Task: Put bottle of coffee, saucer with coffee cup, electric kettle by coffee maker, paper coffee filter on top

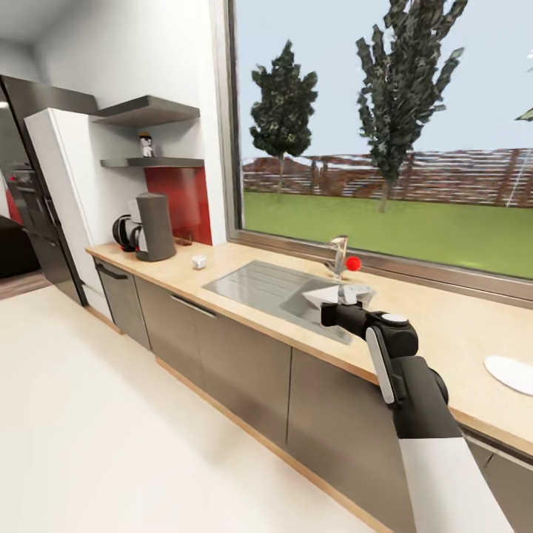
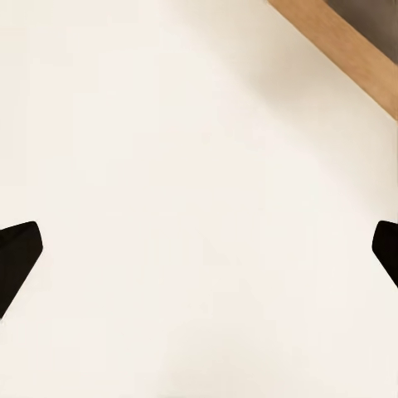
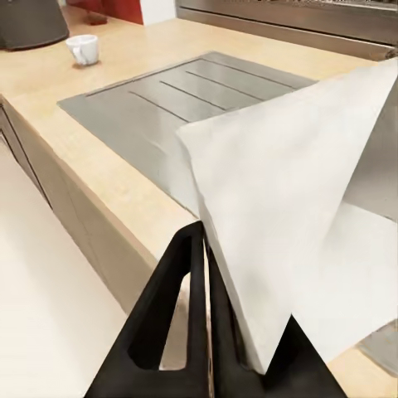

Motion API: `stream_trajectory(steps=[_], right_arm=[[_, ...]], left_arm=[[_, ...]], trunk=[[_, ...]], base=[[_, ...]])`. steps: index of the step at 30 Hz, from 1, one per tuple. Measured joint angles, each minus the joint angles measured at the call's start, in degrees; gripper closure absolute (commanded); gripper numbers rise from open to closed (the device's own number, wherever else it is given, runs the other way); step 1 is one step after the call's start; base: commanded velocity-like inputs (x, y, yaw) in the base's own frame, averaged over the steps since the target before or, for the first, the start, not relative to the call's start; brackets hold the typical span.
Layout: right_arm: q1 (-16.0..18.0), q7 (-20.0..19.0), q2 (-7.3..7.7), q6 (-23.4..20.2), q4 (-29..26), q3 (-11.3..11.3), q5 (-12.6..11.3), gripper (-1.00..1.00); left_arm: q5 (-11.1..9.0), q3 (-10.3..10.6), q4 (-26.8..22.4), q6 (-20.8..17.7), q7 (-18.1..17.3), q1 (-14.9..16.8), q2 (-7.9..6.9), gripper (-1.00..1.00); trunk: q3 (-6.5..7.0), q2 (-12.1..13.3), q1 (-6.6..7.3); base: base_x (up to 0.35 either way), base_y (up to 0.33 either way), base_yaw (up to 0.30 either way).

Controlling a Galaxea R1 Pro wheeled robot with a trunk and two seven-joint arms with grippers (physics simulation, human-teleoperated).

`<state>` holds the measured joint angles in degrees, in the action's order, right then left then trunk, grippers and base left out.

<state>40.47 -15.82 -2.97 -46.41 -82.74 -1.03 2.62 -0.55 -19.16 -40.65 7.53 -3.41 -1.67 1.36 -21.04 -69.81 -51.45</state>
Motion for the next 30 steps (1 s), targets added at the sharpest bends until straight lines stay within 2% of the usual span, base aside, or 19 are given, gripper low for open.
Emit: stream_trajectory(steps=[8,30], right_arm=[[-0.8,0.0,0.01,0.1,0.0,0.0,0.0,1.00],[-0.8,0.0,-0.01,0.1,0.0,-0.2,-0.1,1.00]], left_arm=[[0.0,0.0,0.1,-0.1,0.0,0.0,-0.01,-1.00],[0.0,0.1,0.2,-0.2,0.0,0.0,0.08,-1.00]], trunk=[[0.00,0.0,0.00],[0.00,0.0,0.00]], base=[[0.278,0.175,0.055],[0.279,0.176,0.264]])
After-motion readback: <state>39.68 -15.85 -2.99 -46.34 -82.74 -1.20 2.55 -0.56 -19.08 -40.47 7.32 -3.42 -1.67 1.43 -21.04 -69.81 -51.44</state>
